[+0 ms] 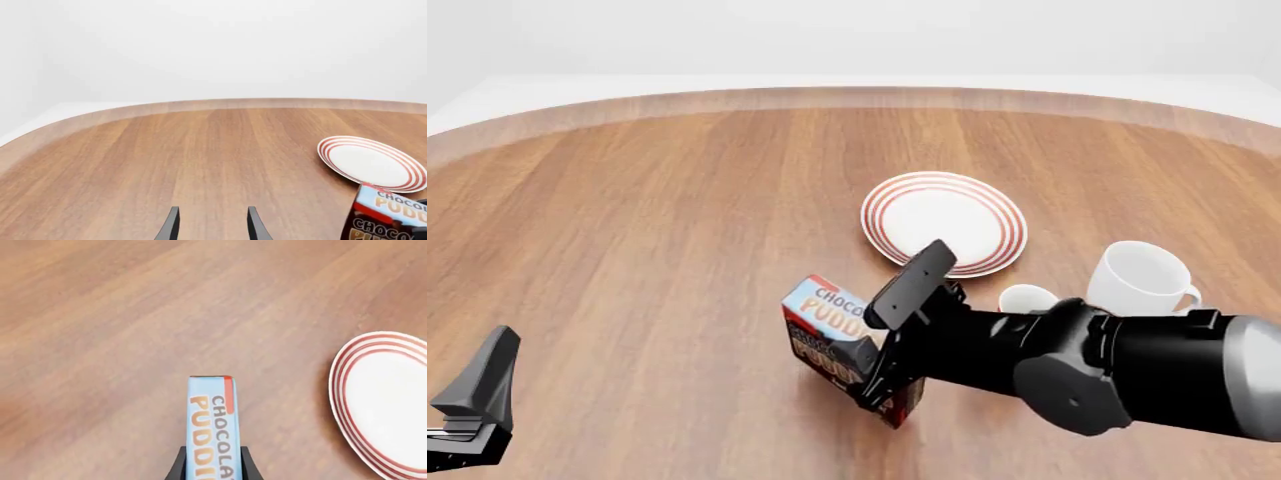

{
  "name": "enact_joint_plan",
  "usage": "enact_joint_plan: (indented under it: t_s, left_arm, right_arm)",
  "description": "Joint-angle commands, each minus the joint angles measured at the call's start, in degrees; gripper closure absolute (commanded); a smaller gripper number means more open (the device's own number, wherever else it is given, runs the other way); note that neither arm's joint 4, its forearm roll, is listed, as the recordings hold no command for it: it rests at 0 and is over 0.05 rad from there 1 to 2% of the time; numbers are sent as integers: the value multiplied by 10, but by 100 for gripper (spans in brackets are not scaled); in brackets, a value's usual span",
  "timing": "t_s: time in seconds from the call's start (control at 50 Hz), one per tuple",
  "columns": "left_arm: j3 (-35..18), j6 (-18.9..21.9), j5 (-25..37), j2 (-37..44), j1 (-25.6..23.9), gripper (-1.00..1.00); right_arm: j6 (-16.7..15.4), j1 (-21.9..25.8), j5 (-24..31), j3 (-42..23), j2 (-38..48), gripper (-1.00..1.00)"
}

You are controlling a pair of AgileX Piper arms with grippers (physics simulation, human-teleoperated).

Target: Put the chocolate pudding to the right of the plate.

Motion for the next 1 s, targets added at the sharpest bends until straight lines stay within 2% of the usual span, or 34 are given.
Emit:
enact_joint_plan:
  t_s: [0.02, 0.18, 0.68, 1.0]
  left_arm:
    - [0, 0, 0, 0, 0, -100]
    - [0, 0, 0, 0, 0, -100]
    - [0, 0, 0, 0, 0, -100]
    - [0, 0, 0, 0, 0, -100]
  right_arm:
    - [2, 0, 28, -16, -27, 100]
    - [-6, 1, 61, -34, -59, 100]
    - [-28, 10, 125, -105, -91, 100]
    - [-48, -13, 155, -145, -115, 100]
